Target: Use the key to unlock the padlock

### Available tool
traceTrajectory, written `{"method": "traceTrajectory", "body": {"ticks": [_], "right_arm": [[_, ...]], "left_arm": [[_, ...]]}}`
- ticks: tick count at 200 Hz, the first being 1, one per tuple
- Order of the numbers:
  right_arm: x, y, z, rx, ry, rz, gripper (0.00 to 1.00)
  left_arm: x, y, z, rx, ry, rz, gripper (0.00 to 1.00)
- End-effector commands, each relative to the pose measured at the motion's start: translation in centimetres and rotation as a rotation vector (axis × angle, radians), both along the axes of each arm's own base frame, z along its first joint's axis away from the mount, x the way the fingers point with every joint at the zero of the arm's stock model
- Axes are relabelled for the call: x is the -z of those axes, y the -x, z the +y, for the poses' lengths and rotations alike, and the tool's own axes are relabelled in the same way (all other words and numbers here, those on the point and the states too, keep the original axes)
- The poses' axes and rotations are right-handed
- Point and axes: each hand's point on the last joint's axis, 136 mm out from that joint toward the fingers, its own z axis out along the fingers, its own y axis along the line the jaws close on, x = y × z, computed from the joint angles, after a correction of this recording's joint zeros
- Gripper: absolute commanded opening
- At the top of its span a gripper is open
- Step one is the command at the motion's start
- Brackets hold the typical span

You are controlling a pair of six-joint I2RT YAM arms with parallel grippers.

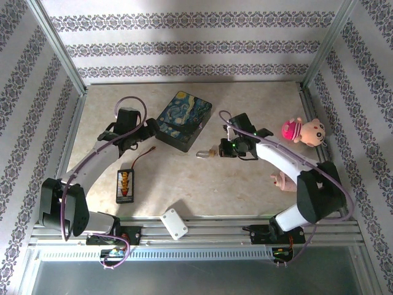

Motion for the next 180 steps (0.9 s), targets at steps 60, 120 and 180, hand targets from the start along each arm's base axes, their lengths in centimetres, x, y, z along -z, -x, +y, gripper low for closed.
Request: {"method": "traceTrajectory", "body": {"ticks": [60,120,180], "right_arm": [[-4.1,-8.8,0.0,-0.031,0.001,-0.118,0.31],[-6.6,-19.5,1.3,-0.024,-0.096,-0.260,0.65],[-4.6,-25.5,4.3,-0.099,-0.163,-0.262,0.73]], "left_arm": [[1.8,1.0,-2.2,0.000,0.157,0.032,0.99],[1.4,0.3,-4.7,0.045,0.253,0.002,0.91],[2.9,-1.0,-7.0,0.084,0.311,0.038,0.88]]}}
